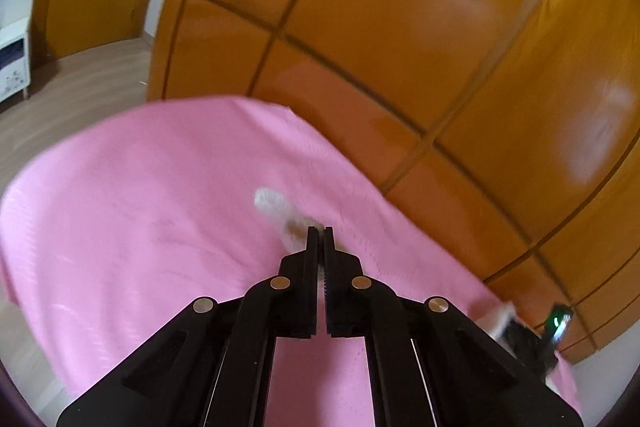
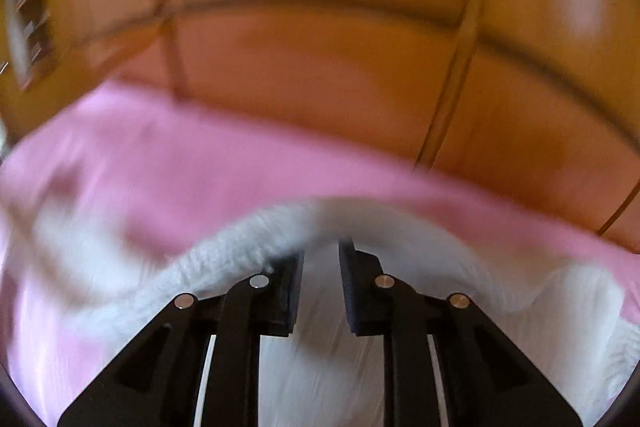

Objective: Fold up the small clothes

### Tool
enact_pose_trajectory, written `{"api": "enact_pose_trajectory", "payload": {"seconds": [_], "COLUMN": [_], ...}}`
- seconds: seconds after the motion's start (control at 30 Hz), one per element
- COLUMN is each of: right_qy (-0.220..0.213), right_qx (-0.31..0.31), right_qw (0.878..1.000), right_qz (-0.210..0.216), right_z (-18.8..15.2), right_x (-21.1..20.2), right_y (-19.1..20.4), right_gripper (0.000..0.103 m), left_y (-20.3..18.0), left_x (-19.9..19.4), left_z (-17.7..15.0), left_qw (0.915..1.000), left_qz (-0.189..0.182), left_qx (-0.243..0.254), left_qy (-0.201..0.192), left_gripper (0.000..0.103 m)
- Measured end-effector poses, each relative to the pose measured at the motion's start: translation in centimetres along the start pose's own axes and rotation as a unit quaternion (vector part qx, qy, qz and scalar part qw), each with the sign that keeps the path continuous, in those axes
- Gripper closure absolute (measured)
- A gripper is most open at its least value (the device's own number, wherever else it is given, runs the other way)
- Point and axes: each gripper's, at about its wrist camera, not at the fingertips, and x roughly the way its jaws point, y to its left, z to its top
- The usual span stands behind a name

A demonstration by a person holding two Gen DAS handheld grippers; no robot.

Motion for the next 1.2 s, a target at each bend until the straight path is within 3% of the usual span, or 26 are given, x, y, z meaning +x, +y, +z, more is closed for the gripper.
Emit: {"api": "enact_pose_trajectory", "payload": {"seconds": [0.13,0.23,0.3,0.37,0.43,0.5,0.53,0.63,0.67,0.7,0.77,0.8,0.87,0.93,1.0,1.03,1.13,1.2], "right_qy": [-0.034,-0.023,-0.003,0.017,0.044,0.060,0.065,0.082,0.086,0.086,0.079,0.078,0.075,0.070,0.062,0.058,0.058,0.063], "right_qx": [0.060,0.066,0.060,0.058,0.065,0.070,0.073,0.080,0.078,0.075,0.059,0.056,0.050,0.050,0.065,0.083,0.139,0.164], "right_qw": [0.997,0.997,0.998,0.998,0.997,0.995,0.994,0.991,0.991,0.991,0.993,0.993,0.994,0.995,0.995,0.995,0.989,0.984], "right_qz": [-0.018,-0.013,-0.002,0.007,0.027,0.045,0.053,0.072,0.072,0.071,0.064,0.064,0.061,0.052,0.037,0.025,0.000,-0.008], "right_z": [2.2,0.1,-2.6,-4.9,-7.5,-9.8,-11.0,-13.9,-14.8,-15.3,-16.8,-17.3,-18.1,-18.8,-19.4,-19.9,-21.8,-23.3], "right_x": [-0.2,-1.5,-2.9,-4.2,-5.6,-7.0,-7.9,-10.0,-10.6,-11.0,-12.3,-12.8,-14.0,-15.5,-16.9,-17.9,-19.8,-20.8], "right_y": [-2.1,-3.0,-3.3,-3.0,-3.0,-3.1,-3.0,-2.3,-1.7,-1.4,-0.4,-0.2,0.2,0.0,-1.4,-2.9,-6.9,-8.8], "right_gripper": [0.076,0.064,0.059,0.053,0.044,0.039,0.037,0.028,0.026,0.023,0.017,0.016,0.016,0.016,0.015,0.014,0.014,0.014], "left_y": [1.5,3.5,5.8,8.0,9.7,11.3,11.4,9.5,8.6,8.0,5.0,3.7,0.0,-3.5,-6.0,-7.3,-9.5,-10.2], "left_x": [-0.5,3.3,6.5,8.8,10.3,10.7,10.3,8.2,7.4,6.7,5.8,5.4,4.7,4.1,3.5,3.3,2.3,1.5], "left_z": [0.8,0.3,-0.4,-1.5,-2.5,-4.0,-4.8,-6.3,-6.9,-7.5,-9.9,-10.9,-14.3,-18.1,-21.7,-23.9,-28.4,-31.0], "left_qw": [0.9973,0.9919,0.9888,0.9820,0.9769,0.9718,0.9724,0.9739,0.9755,0.9791,0.9890,0.9910,0.9902,0.9769,0.9612,0.9476,0.9278,0.9287], "left_qz": [0.072,0.123,0.126,0.162,0.173,0.154,0.146,0.192,0.191,0.175,0.107,0.080,-0.011,-0.099,-0.155,-0.188,-0.221,-0.211], "left_qx": [0.015,0.005,-0.031,-0.066,-0.086,-0.142,-0.150,-0.095,-0.087,-0.080,-0.053,-0.038,0.002,0.034,0.051,0.060,0.085,0.101], "left_qy": [0.001,0.031,0.074,0.071,0.092,0.108,0.102,0.075,0.066,0.064,0.088,0.100,0.139,0.186,0.222,0.251,0.288,0.288], "left_gripper": [0.102,0.102,0.102,0.102,0.090,0.068,0.068,0.067,0.061,0.059,0.059,0.059,0.059,0.059,0.059,0.059,0.059,0.060]}}
